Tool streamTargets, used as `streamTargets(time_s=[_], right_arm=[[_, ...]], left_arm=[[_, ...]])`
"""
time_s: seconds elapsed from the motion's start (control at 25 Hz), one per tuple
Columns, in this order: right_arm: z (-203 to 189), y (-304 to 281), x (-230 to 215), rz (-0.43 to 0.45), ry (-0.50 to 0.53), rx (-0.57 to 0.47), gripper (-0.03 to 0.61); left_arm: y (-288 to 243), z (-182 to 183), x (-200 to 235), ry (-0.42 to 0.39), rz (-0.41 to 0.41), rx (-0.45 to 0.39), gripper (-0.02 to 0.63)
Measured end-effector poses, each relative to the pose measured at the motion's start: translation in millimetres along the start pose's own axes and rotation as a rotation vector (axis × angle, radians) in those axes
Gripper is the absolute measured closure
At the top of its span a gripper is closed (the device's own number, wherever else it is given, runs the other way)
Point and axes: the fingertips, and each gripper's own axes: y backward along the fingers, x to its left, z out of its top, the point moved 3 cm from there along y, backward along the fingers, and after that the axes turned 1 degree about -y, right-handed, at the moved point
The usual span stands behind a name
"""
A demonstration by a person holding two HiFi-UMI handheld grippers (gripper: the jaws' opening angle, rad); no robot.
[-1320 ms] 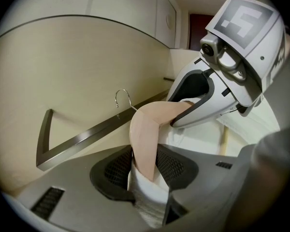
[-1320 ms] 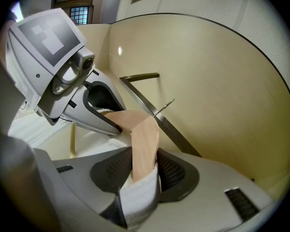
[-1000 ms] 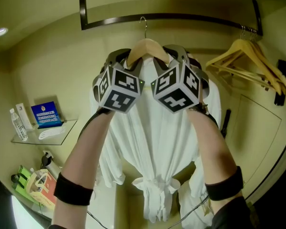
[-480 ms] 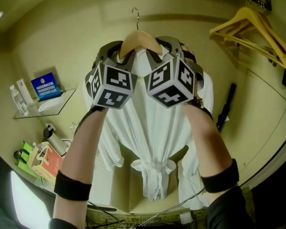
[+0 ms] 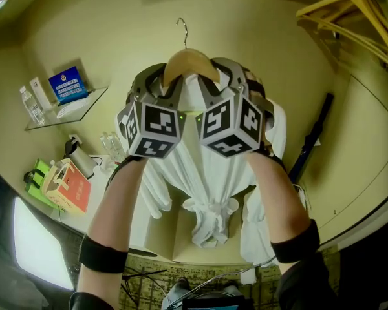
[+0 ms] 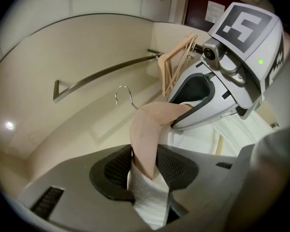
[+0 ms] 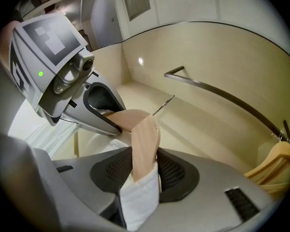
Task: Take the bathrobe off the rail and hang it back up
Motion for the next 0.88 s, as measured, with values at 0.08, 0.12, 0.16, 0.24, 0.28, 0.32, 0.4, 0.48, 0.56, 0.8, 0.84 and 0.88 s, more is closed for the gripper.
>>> streamTargets(time_s=[0.08, 0.12, 0.16, 0.24, 0.28, 0.32, 0.4, 0.48, 0.56, 0.8, 0.84, 0.88], right_arm=[[-11, 3, 21, 0.035, -0.017, 0.012, 0.411], [-17, 5, 32, 0.05, -0.024, 0.018, 0.411], [-22, 7, 42, 0.062, -0.029, 0.023, 0.411], [-33, 11, 61, 0.076, -0.042, 0.04, 0.411], [-40, 15, 72, 0.082, -0.05, 0.054, 0.411], [-47, 19, 83, 0.086, -0.056, 0.07, 0.411], [-60, 27, 107, 0.095, -0.06, 0.1, 0.411], [-73, 33, 130, 0.105, -0.065, 0.124, 0.411], [-87, 40, 150, 0.115, -0.069, 0.154, 0.411], [-130, 56, 210, 0.182, -0.072, 0.262, 0.411], [-139, 59, 218, 0.19, -0.073, 0.278, 0.411], [-148, 63, 227, 0.198, -0.074, 0.295, 0.411]], left_arm=[[9, -18, -14, 0.014, -0.015, 0.04, 0.466], [14, -28, -21, 0.021, -0.022, 0.058, 0.466], [18, -36, -28, 0.026, -0.027, 0.072, 0.466], [26, -52, -42, 0.036, -0.044, 0.092, 0.466], [30, -60, -51, 0.043, -0.058, 0.099, 0.466], [35, -69, -60, 0.052, -0.073, 0.104, 0.465], [45, -88, -78, 0.071, -0.101, 0.112, 0.465], [56, -107, -94, 0.077, -0.12, 0.122, 0.465], [64, -124, -112, 0.087, -0.145, 0.131, 0.465], [85, -177, -167, 0.156, -0.24, 0.184, 0.465], [87, -185, -178, 0.167, -0.254, 0.192, 0.465], [89, -193, -189, 0.177, -0.268, 0.199, 0.465]])
